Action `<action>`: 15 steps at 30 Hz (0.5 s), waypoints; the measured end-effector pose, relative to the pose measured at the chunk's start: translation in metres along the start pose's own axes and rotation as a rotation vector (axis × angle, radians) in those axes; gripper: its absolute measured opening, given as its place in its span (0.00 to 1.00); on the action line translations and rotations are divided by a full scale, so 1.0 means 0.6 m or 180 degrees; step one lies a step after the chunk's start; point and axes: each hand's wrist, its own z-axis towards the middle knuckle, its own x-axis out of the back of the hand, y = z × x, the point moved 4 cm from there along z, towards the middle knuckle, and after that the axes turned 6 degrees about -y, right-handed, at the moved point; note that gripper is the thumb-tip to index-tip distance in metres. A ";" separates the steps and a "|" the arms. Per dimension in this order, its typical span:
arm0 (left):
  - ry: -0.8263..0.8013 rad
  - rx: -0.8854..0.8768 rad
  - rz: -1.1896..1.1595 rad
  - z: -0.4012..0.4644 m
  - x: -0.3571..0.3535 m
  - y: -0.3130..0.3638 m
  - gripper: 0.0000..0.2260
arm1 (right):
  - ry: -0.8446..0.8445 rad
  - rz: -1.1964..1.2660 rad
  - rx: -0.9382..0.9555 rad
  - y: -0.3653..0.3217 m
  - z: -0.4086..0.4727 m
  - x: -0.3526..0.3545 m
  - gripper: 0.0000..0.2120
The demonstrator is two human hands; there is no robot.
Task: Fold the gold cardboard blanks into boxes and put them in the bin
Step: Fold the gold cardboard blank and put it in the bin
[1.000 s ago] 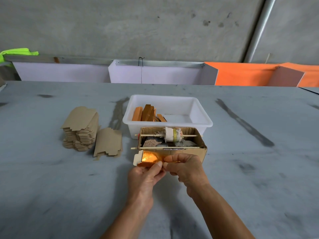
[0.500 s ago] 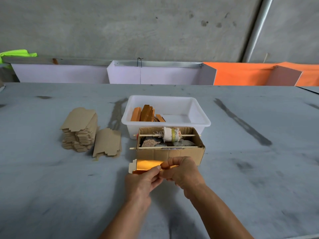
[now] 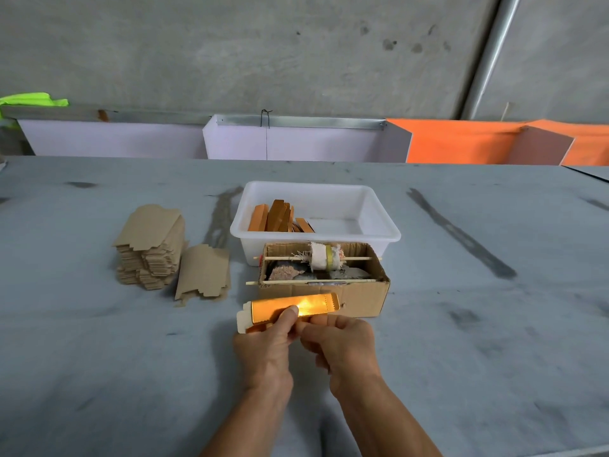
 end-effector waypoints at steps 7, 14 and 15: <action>-0.0042 -0.0071 -0.0047 -0.011 -0.005 0.003 0.11 | -0.0006 0.0550 -0.0374 0.014 -0.005 -0.005 0.07; -0.0150 -0.0225 -0.0027 -0.018 -0.011 0.002 0.10 | 0.0182 0.0832 -0.0241 0.025 -0.008 -0.016 0.05; -0.0155 -0.0218 -0.0039 -0.018 -0.011 0.002 0.10 | 0.0228 0.0931 -0.0270 0.028 -0.009 -0.018 0.04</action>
